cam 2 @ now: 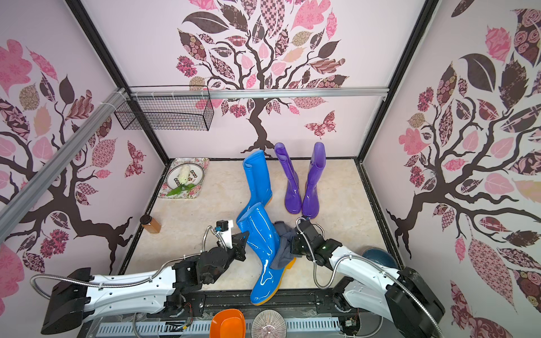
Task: Wipe the rubber boots with a cloth
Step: Wipe the dirt off the rubber boot.
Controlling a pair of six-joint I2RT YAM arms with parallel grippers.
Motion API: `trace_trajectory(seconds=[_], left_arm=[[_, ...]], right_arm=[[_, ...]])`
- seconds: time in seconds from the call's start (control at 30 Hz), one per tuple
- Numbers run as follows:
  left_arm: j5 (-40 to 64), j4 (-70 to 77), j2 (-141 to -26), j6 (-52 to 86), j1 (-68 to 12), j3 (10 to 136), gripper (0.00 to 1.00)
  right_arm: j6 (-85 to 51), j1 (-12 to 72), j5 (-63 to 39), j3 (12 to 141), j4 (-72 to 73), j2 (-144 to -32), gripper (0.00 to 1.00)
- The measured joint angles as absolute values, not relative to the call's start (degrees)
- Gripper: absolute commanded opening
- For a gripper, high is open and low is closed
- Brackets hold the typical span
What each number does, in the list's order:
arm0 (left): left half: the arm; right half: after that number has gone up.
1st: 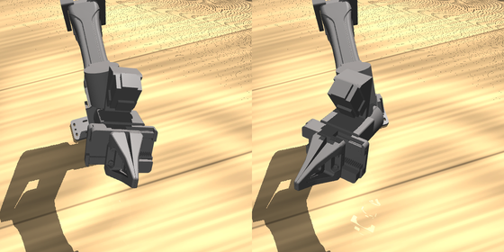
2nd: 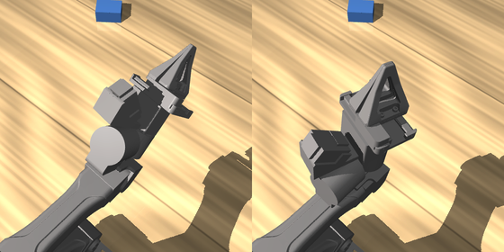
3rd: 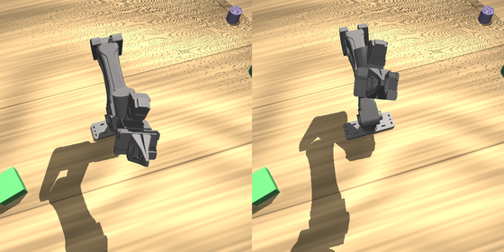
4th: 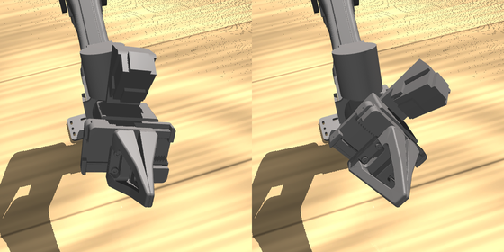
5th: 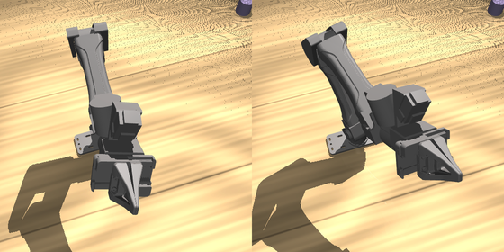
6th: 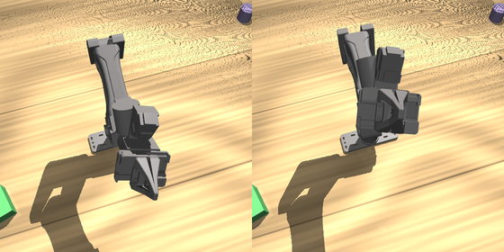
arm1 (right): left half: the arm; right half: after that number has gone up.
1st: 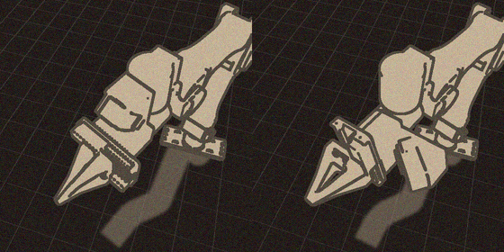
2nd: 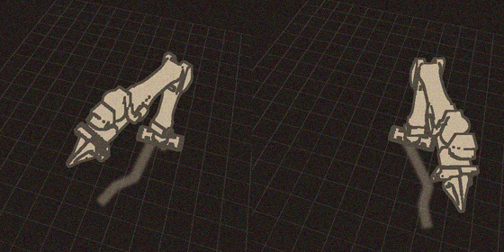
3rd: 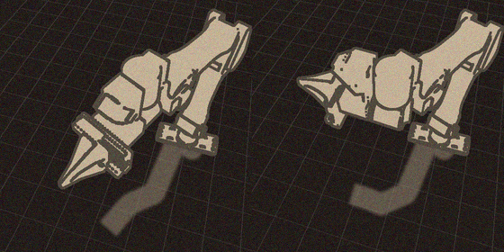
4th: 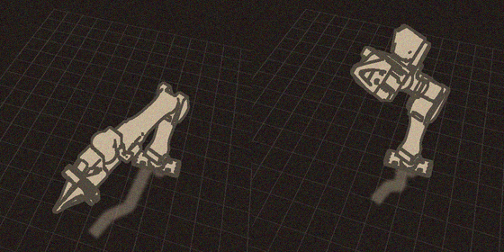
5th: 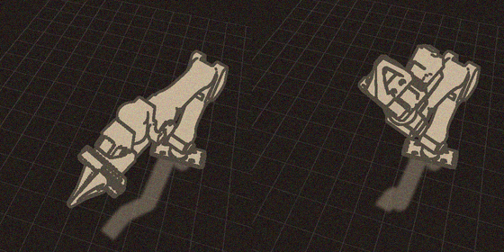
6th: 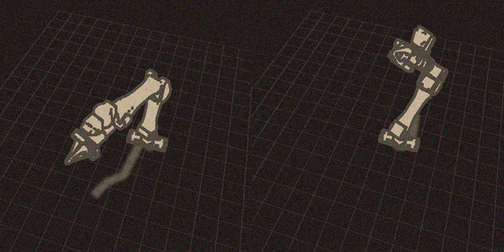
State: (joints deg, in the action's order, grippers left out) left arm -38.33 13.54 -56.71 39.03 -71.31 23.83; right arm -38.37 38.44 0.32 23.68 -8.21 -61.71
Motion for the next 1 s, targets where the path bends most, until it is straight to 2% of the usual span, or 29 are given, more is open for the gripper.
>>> trace_trajectory(seconds=[0.2, 0.4, 0.53, 0.67, 0.8, 1.0], left_arm=[[-38.4, 13.6, -57.0, 39.0, -71.3, 23.8, 0.00], [-39.0, 14.3, -58.1, 39.0, -71.3, 23.8, 0.00], [-39.2, 14.5, -58.2, 39.0, -71.3, 23.8, 0.00], [-39.4, 14.5, -58.2, 38.8, -71.3, 23.8, 0.00], [-39.4, 14.5, -58.2, 38.8, -71.3, 23.8, 0.00], [-39.4, 14.6, -58.2, 38.7, -71.3, 23.8, 0.00]], right_arm=[[-36.3, 38.8, 3.0, 29.2, -15.0, -66.8, 0.00], [-36.4, 41.1, -2.3, 31.0, -18.3, -55.6, 0.00], [-37.8, 41.2, -6.2, 28.8, -14.0, -52.2, 0.00], [-38.8, 37.1, -8.3, 22.7, -9.3, -55.7, 0.00], [-38.7, 32.5, -8.3, 22.2, -8.7, -57.7, 0.00], [-37.2, 32.1, -8.1, 22.2, -12.4, -58.6, 0.00]])
